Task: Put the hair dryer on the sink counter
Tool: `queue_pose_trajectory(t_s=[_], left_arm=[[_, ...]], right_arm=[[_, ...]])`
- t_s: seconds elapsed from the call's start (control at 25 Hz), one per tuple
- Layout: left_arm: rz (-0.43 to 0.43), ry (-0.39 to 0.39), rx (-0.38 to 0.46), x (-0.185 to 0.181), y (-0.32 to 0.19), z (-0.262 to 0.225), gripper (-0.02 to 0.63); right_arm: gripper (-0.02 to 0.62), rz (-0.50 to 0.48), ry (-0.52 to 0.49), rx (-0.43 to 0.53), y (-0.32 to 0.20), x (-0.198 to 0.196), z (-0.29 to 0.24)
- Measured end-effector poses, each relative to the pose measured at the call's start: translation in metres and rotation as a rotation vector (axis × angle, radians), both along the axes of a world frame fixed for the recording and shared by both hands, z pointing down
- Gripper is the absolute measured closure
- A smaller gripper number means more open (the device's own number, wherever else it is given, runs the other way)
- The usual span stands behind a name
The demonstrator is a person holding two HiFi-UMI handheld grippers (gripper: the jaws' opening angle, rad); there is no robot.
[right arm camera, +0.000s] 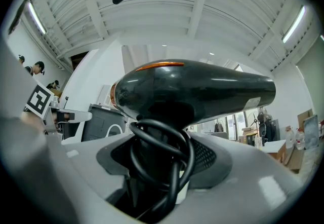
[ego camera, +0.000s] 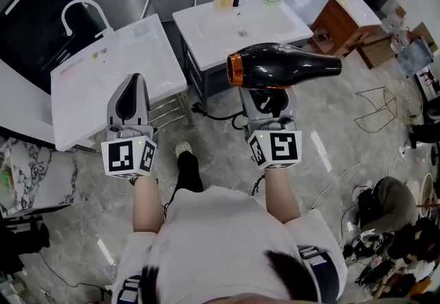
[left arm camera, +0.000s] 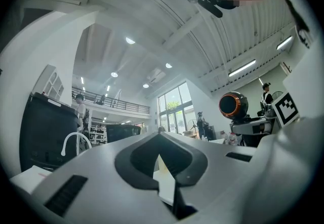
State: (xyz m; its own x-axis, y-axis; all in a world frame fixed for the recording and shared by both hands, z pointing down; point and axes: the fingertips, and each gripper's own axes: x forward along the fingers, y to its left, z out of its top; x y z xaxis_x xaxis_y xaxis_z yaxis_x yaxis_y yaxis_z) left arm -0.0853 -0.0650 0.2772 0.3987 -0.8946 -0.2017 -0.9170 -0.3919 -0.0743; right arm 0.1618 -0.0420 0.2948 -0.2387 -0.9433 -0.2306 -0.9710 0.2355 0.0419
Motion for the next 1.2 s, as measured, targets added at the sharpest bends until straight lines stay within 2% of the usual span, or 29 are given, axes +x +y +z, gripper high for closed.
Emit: queue_pose_trajectory(t_s=[0.28,0.76,1.0,1.2], left_arm=[[0.024,0.005,-0.006,-0.013,-0.090,0.004,0.604],[0.092,-0.005,0.002,-0.058,-0.256,-0.007,0.604],[0.116,-0.007,-0.019,-0.073,-0.316,0.003,0.604],[0.120,-0.004,-0.061,-0.078,-0.337,0.026,0.604]], right_arm=[[0.298,0.034,-0.008,-0.008,-0.082,-0.011,0.001],[0.298,0.094,-0.019,-0.026,-0.234,-0.056,-0.001],[0.298,0.100,-0.019,-0.070,-0.294,-0.076,0.012],[0.298,0.076,-0.014,-0.140,-0.323,-0.087,0.039]])
